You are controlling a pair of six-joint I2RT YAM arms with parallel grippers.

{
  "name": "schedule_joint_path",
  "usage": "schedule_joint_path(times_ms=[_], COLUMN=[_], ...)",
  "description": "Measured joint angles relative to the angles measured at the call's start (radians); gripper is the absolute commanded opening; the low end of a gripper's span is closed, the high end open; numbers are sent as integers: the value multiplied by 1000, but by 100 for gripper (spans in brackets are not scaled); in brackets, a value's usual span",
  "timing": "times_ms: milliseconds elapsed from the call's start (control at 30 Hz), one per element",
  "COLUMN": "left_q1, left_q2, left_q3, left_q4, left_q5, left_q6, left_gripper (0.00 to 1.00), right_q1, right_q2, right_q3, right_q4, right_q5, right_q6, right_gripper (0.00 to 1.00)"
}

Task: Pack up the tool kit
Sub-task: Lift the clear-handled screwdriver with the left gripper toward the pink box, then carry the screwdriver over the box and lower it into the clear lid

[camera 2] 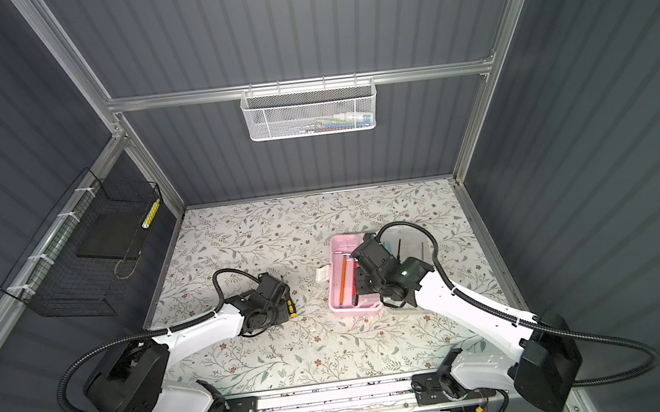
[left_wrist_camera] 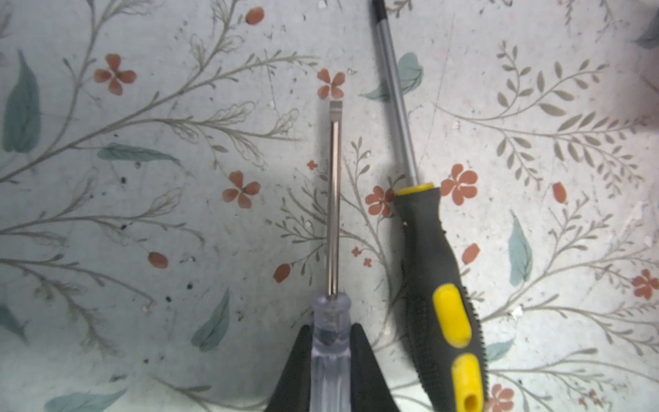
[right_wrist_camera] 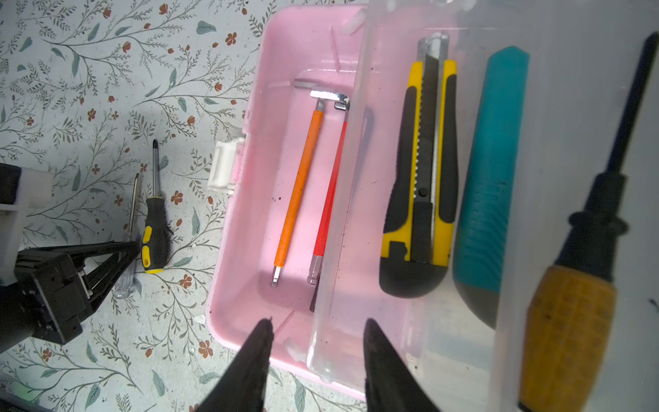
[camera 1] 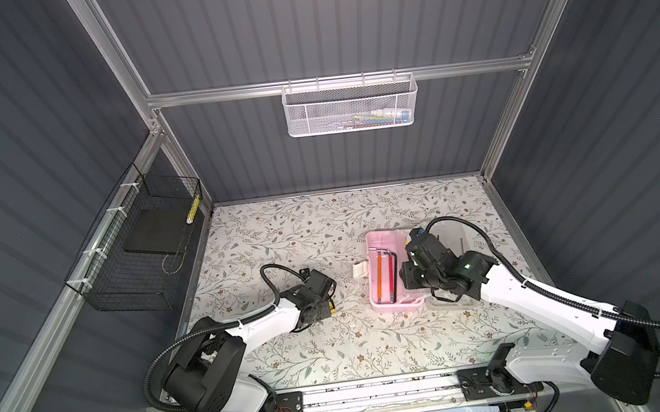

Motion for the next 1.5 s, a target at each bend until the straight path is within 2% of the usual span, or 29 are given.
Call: schedule_joint_path(times_ms=[367,567,767,1200,1500], left_q1=[0,0,-19,-171,-274], left_q2=[-167,-264,-259,-176,-93], left_q3=[48,111,198,281,399], left_q4=[-72,-89,-84,-81,-20], left_q5=[-13,6,14,-10,-16], left_q6=[1,-2,-2,-9,-8], left_gripper=[0,0,0,0,0], right_q1=[0,-4,-9,-51,-131], right_q2=[-43,-148,-187,-167,-269], right_q3=[-2,-13,-13,40,57], right_q4=[11,18,24,6,-29], right_q5=[-3,3,0,-3,8], right_q6=[4,18,25,5,-5], right_gripper=[44,45,45,45,45])
